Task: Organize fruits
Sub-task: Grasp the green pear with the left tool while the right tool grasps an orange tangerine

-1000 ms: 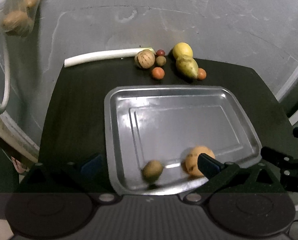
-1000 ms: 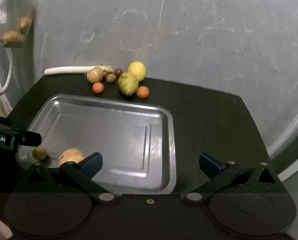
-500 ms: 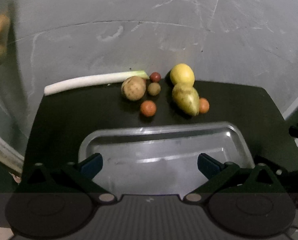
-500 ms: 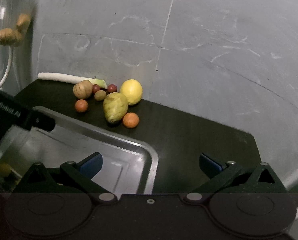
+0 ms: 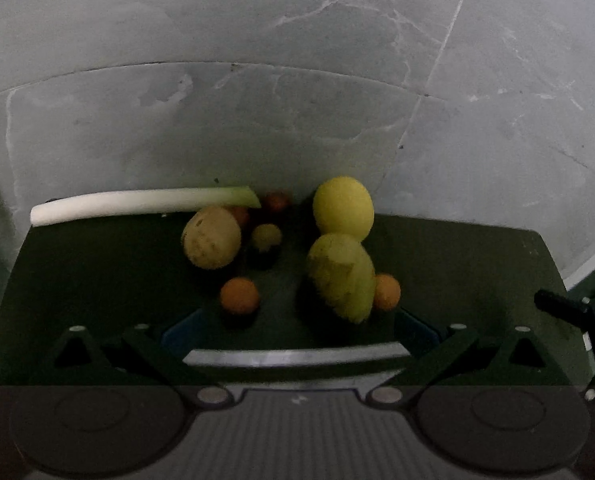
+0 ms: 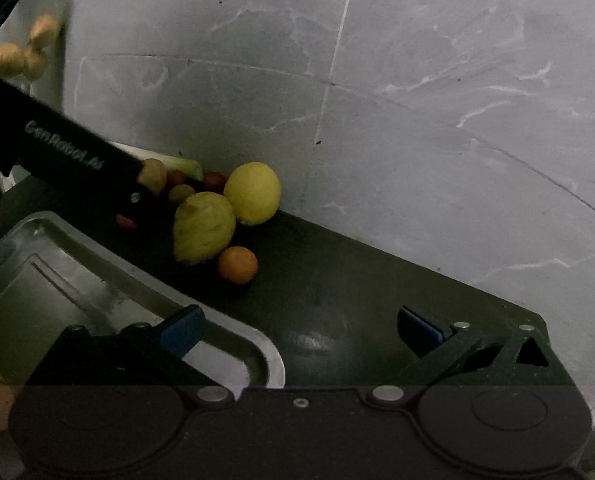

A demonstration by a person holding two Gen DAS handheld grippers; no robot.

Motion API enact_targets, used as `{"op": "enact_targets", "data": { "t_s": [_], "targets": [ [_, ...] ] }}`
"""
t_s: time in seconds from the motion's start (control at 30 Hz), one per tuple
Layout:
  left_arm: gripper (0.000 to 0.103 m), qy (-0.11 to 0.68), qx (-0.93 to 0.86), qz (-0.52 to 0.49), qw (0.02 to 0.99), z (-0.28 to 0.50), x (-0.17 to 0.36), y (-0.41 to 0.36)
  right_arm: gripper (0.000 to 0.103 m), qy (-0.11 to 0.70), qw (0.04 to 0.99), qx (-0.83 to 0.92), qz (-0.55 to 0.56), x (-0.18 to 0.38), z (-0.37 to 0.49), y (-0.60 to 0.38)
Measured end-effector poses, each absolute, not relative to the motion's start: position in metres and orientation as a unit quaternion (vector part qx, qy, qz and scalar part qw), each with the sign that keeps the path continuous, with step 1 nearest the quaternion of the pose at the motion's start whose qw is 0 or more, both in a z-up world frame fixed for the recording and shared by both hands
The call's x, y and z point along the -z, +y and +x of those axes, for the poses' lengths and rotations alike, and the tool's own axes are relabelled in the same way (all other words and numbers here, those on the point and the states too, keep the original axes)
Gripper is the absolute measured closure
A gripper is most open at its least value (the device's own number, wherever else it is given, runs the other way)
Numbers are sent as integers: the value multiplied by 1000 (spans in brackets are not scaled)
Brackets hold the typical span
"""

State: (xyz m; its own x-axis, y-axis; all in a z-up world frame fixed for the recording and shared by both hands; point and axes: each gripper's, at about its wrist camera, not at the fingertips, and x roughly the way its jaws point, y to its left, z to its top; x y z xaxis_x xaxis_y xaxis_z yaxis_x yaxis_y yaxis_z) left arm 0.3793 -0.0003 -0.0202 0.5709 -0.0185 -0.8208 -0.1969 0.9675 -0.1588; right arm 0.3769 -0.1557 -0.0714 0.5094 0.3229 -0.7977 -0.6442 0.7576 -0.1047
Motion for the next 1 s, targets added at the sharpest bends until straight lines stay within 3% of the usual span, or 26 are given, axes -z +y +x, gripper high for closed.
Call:
{"op": "enact_targets", "data": {
  "t_s": [0.33,0.87,1.0],
  "targets": [
    [1,466,-49,-120,875,410,35,-11,2,399,832,-316,-220,93,392,-141],
    [1,478,-55,-141,865,435,57,-20,24,396,819,-362,-203,111,401,-130],
    [8,477,-53,-147,865,436,58,-20,29,395,818,-368,-197,113,402,-130]
  ]
}}
